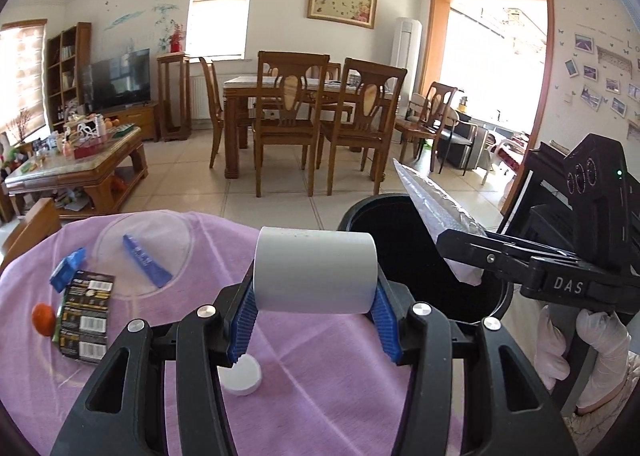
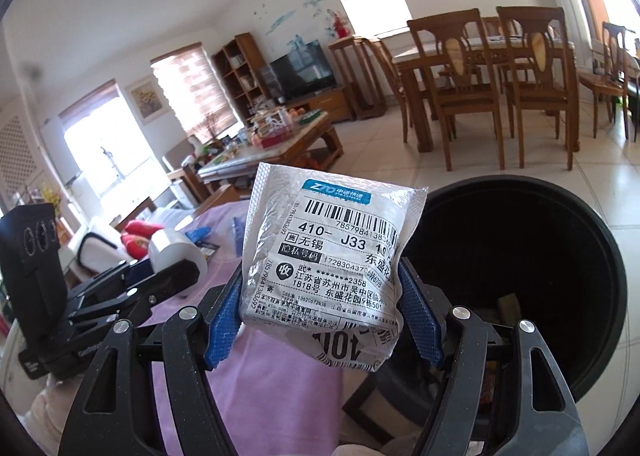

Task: Collect trash
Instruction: 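Carry the paper roll and parcel bag over the black bin, then open both tools to drop the roll and bag into the bin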

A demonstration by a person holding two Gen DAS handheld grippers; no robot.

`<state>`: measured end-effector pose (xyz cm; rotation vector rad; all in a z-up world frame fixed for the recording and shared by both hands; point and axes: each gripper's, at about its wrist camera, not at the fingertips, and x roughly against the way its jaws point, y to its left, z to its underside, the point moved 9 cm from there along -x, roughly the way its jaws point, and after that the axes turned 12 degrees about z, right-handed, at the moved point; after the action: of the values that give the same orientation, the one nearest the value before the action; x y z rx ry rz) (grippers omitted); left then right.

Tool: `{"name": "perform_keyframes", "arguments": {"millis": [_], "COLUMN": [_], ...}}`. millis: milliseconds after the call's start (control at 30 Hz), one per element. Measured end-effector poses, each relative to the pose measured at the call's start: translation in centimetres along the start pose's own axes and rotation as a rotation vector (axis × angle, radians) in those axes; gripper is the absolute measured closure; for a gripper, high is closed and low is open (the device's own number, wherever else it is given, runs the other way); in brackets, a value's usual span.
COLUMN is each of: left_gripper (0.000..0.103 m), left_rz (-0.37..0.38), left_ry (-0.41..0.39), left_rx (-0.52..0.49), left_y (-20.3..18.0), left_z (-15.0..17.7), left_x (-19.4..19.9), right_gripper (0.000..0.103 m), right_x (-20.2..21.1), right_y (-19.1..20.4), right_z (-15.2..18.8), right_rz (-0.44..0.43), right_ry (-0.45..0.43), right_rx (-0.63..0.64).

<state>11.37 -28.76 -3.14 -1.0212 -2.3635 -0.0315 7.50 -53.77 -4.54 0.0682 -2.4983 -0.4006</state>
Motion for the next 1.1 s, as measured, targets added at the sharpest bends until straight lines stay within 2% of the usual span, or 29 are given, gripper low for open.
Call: {"name": "perform_keyframes", "arguments": {"millis": [267, 433, 533, 633, 833, 1100], "left_gripper": [0.053, 0.053, 0.053, 0.053, 0.053, 0.052], "left_rz": [0.097, 0.136, 0.141, 0.15, 0.153, 0.147], "left_ry": [0.027, 0.068, 0.101, 0.151, 0.215, 0.222], "left_rx": [-0.023, -0.037, -0.059, -0.062, -0.065, -0.089], "left_y": [-4.6, -6.6, -7.6, -8.3, -8.5, -8.9], "left_z": [-0.3, 0.0, 0.4, 1.4, 3.2, 3.1], "left_x": [-5.8, -9.0, -10.7, -12.6, -14.5, -14.1], "right_gripper": [0.032, 0.032, 0.032, 0.032, 0.032, 0.027], "right_x": [0.9, 0.7, 0.0, -0.3, -0.8, -1.6], "right_y": [-8.3, -13.1, -14.6, -15.8, -15.6, -14.7], "right_z": [0.4, 1.0, 1.6, 2.3, 3.0, 3.1], "right_rz": [0.069, 0.109, 0.119, 0.132, 0.133, 0.134], "right_ry": [-0.026, -0.035, -0.023, -0.019, -0.016, -0.002], "right_rx": [-0.106, -0.174, -0.2, -0.217, -0.227, -0.222]}}
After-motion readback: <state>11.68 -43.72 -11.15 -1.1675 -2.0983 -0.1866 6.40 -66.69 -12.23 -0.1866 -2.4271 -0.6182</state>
